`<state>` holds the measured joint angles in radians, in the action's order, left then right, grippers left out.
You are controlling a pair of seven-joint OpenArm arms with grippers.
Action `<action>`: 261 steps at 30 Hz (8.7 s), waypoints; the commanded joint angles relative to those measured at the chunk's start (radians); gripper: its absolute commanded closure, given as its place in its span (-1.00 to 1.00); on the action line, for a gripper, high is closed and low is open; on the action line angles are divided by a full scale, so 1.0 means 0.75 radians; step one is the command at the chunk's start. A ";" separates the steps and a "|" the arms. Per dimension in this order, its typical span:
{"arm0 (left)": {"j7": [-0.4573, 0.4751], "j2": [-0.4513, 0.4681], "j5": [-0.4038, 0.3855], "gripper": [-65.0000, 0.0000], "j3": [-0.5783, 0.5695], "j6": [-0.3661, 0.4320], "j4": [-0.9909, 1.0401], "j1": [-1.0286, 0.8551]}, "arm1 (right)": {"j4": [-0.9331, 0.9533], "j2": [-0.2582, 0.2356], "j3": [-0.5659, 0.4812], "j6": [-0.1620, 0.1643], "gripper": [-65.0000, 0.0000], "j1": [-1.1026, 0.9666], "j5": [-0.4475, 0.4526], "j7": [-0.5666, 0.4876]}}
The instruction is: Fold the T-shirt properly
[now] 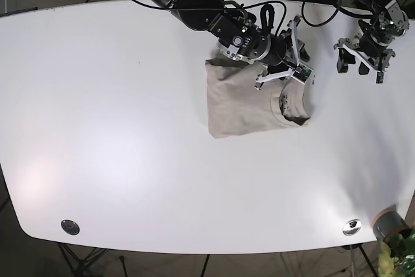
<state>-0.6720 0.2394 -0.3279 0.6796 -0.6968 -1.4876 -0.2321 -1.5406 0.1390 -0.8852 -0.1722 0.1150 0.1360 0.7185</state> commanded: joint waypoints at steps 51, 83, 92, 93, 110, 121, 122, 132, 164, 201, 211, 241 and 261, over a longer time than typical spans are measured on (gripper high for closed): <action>0.030 -0.064 -0.014 -0.18 -0.459 -0.002 -0.170 -0.068 | 0.627 -0.203 0.615 -0.011 0.77 0.394 0.372 -0.341; 0.095 0.099 -0.012 -0.18 -0.660 -0.002 0.546 0.703 | 0.286 -0.340 0.613 -0.011 0.78 0.036 0.372 -0.380; 0.140 0.142 -0.016 -0.18 -0.660 -0.002 0.540 0.771 | 0.132 -0.307 0.592 -0.011 0.77 -0.118 0.374 -0.378; 0.140 0.150 -0.016 -0.18 -0.658 -0.002 0.538 0.781 | 0.126 -0.301 0.570 -0.009 0.77 -0.124 0.374 -0.378; 0.134 0.109 -0.014 -0.20 -0.723 0.073 0.084 0.687 | -0.009 -0.240 0.449 0.002 0.77 -0.199 0.382 -0.378; 0.142 -0.003 -0.014 -0.65 -0.901 0.572 -0.233 0.454 | -0.173 -0.379 0.647 -0.003 0.77 -0.277 0.384 -0.378; 0.144 -0.015 -0.012 -0.67 -0.903 0.617 -0.256 0.431 | -0.187 -0.393 0.647 -0.003 0.77 -0.277 0.384 -0.378; 0.265 -0.103 0.144 -0.68 -0.958 0.662 -0.250 0.259 | -0.169 -0.477 0.649 -0.007 0.77 -0.265 0.384 -0.378; 0.709 0.484 0.074 -0.68 -0.572 0.376 0.771 0.139 | -0.214 -0.479 0.707 -0.009 0.78 -0.279 0.378 -0.378; 0.492 0.400 0.097 -0.60 -0.414 0.112 0.039 0.206 | -0.394 -0.459 0.975 -0.007 0.78 -0.668 0.008 -0.748; 0.512 0.036 0.328 -0.59 -0.465 0.116 -0.231 0.128 | -0.281 -0.461 1.189 -0.009 0.78 -0.852 -0.004 -1.041; 0.887 -0.441 0.461 -0.59 -0.684 0.529 -0.614 -1.128 | -0.253 -0.540 1.253 -0.011 0.78 -1.550 0.006 -1.466; 0.881 -0.429 0.387 -0.59 -0.696 0.560 -0.119 -1.122 | 0.343 -0.555 1.161 -0.011 0.78 -1.546 0.006 -1.624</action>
<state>-0.0330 -0.0826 -0.0254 0.1562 -0.2855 -1.5898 -1.0676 -1.3247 -0.2687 0.0010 -0.1768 -1.0374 0.1356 -0.4568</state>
